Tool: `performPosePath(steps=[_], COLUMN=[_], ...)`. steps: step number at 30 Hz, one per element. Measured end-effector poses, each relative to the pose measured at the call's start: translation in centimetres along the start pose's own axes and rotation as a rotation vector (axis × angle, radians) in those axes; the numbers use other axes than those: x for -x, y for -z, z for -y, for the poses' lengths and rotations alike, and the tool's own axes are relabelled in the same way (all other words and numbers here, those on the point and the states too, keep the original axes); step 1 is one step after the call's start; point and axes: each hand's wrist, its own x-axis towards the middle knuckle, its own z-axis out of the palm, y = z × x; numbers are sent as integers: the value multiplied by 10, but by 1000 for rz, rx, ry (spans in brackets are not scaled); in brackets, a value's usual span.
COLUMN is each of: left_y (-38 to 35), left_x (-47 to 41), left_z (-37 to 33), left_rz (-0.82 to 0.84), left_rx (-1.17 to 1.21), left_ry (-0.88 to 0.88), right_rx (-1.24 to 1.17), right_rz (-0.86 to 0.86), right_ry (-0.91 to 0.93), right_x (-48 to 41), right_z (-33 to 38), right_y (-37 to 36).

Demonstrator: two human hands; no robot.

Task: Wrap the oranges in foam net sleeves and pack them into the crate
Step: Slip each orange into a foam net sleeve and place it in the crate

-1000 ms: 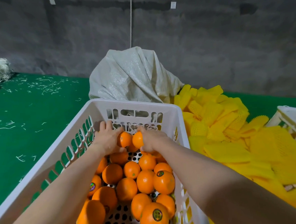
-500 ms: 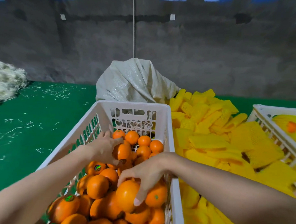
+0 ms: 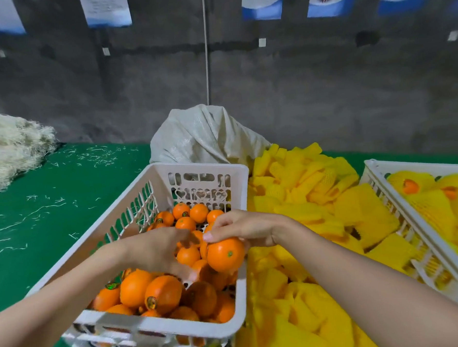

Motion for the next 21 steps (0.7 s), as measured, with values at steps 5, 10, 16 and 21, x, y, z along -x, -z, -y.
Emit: performPosePath(steps=[5,10,16,21], left_y=[-24,-57,-74,-81], left_x=[9,-6,-22,-19], left_z=[-92,-151,-159,-157], left_rz=[-137,-286,-440,-440], left_rx=[427,667,902,1058], left_ry=[-212,-216,-31,-15], right_rx=[-302,-501,-365,582], right_rz=[-145,-345,-509,-526], right_ry=[44,53,-125,-203], right_x=[45,79,95,90], right_z=[-17,-55,-121,-167], right_y=[19,31,22,-5])
